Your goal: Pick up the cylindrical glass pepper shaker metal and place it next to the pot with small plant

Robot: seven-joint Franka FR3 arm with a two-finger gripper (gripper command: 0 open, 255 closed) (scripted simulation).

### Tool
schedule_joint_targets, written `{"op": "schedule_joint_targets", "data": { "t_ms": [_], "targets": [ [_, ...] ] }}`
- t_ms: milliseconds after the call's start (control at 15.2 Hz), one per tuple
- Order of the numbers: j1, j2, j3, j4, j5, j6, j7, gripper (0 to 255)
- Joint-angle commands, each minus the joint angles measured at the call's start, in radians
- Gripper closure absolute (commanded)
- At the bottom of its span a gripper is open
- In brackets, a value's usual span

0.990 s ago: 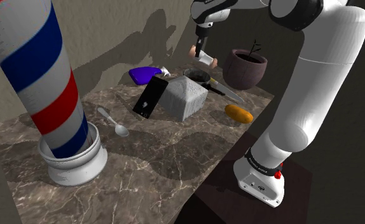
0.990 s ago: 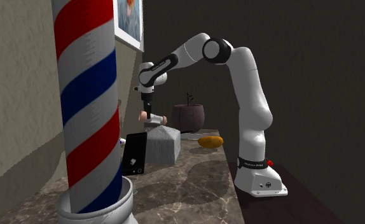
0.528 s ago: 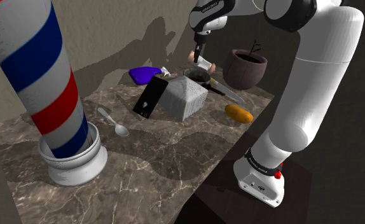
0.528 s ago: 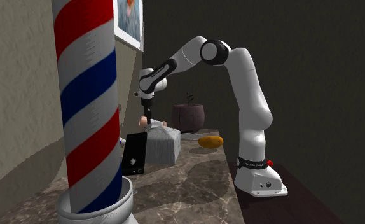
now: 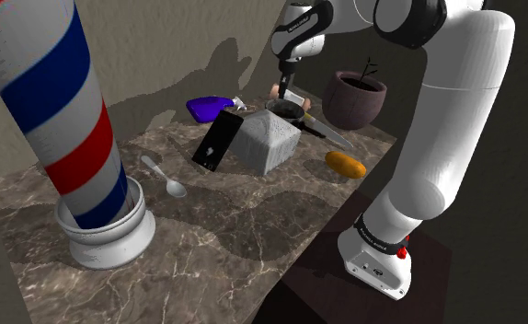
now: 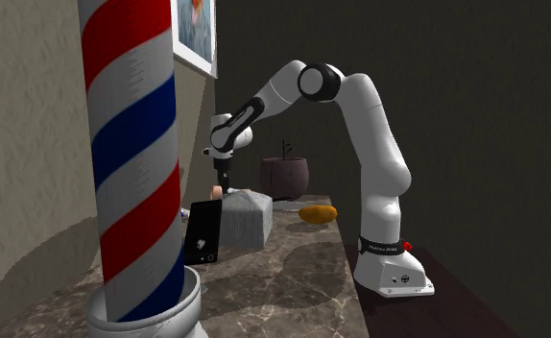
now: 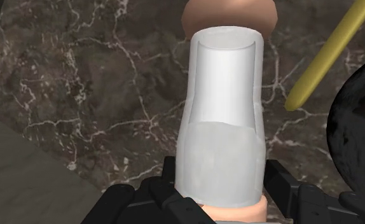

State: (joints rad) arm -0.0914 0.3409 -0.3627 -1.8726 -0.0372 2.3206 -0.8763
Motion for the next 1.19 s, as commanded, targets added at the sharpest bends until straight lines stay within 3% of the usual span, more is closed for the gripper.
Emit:
{"op": "schedule_joint_targets", "data": {
  "t_ms": [0, 396, 462, 792, 1122],
  "targets": [
    [0.001, 0.003, 0.001, -0.005, 0.001, 0.009, 0.002, 255],
    [0.001, 0.003, 0.001, -0.005, 0.001, 0.009, 0.002, 255],
    [0.001, 0.003, 0.001, -0.005, 0.001, 0.009, 0.002, 0],
    [0.001, 0.003, 0.001, -0.006, 0.001, 0.009, 0.002, 0],
    [0.022, -0.073, -0.007, 0.022, -0.028, -0.093, 0.020, 0]
  ]
}}
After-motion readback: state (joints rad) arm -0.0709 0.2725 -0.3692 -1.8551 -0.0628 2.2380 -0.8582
